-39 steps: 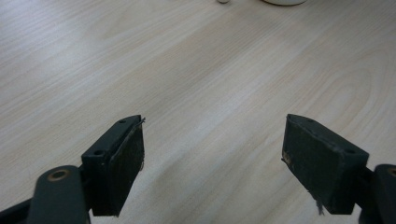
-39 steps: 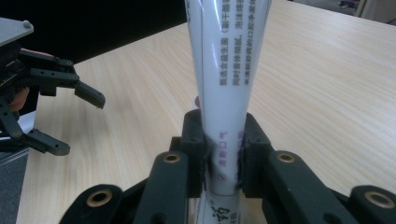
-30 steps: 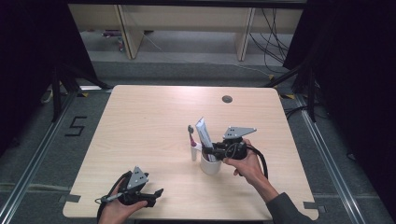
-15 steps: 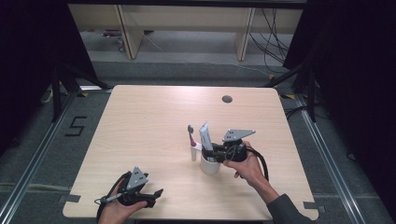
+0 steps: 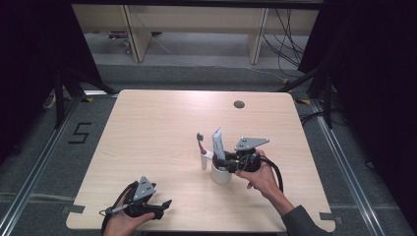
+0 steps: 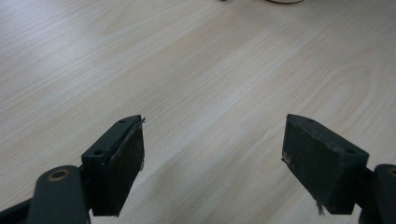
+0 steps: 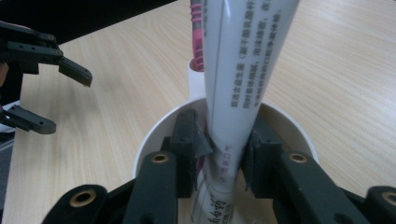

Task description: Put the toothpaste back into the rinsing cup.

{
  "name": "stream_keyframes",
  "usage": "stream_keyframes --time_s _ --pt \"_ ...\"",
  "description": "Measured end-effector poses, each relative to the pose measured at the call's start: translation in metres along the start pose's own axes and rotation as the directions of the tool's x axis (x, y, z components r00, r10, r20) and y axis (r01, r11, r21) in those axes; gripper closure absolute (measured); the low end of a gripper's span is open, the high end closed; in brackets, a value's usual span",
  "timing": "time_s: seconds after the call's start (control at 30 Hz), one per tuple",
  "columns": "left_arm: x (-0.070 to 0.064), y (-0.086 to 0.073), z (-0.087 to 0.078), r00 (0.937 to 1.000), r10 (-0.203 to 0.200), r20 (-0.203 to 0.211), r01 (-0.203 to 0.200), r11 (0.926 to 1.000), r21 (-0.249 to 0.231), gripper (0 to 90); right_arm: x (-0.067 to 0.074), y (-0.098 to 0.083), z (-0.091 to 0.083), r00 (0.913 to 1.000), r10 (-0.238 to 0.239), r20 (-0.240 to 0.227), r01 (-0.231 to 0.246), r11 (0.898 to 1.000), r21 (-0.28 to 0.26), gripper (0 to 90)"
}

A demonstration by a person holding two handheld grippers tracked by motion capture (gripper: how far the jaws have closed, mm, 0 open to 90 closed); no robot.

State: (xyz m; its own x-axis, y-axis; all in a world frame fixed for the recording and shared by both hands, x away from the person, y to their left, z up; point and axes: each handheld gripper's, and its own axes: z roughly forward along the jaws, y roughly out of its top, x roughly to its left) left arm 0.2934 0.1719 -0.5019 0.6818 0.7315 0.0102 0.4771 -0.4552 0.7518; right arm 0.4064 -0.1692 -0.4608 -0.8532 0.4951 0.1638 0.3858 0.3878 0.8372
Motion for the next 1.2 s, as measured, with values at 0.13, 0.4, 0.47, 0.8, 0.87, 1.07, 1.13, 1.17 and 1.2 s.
stream_keyframes --time_s 0.13,0.4,0.47,0.8,0.87,1.07,1.13,1.17,1.2 --pt "0.0 0.0 0.0 1.0 0.0 0.001 0.0 1.0 0.001 20.6 0.001 0.0 -0.001 0.9999 0.017 0.002 -0.017 1.0 -0.018 67.1" --pt "-0.001 0.0 -0.001 1.0 -0.003 -0.003 0.003 1.0 0.002 20.6 -0.002 0.002 -0.007 0.9997 0.008 0.024 -0.007 0.999 -0.045 63.4" --pt "0.0 0.0 -0.002 1.0 0.006 -0.004 -0.006 1.0 0.008 20.6 0.0 0.002 -0.009 0.9994 0.028 0.022 -0.027 0.999 -0.042 62.6" --pt "-0.001 0.0 -0.002 1.0 0.002 -0.001 -0.002 1.0 0.004 20.6 -0.005 0.003 -0.016 0.9989 0.012 0.046 -0.009 0.998 -0.055 60.0" --pt "-0.001 0.0 -0.001 1.0 -0.004 0.0 0.004 1.0 -0.003 20.6 -0.006 0.003 -0.016 0.9989 0.008 0.047 -0.005 0.998 -0.067 60.2" --pt "-0.001 0.0 -0.001 1.0 0.001 -0.004 -0.001 1.0 0.002 20.6 -0.006 0.003 -0.017 0.9993 0.02 0.033 -0.018 0.998 -0.06 60.2" --pt "-0.001 0.0 -0.002 1.0 0.004 0.005 -0.004 1.0 0.005 20.6 -0.005 0.002 -0.018 0.999 0.027 0.034 -0.025 0.998 -0.065 59.3" --pt "-0.001 0.0 -0.002 1.0 0.004 0.004 -0.004 1.0 0.005 20.6 -0.005 0.002 -0.019 0.9986 0.034 0.04 -0.032 0.998 -0.062 59.2" --pt "-0.001 0.0 -0.002 1.0 0.001 0.004 -0.001 1.0 0.001 20.6 -0.003 0.002 -0.021 0.9976 0.05 0.047 -0.048 0.997 -0.055 59.0"
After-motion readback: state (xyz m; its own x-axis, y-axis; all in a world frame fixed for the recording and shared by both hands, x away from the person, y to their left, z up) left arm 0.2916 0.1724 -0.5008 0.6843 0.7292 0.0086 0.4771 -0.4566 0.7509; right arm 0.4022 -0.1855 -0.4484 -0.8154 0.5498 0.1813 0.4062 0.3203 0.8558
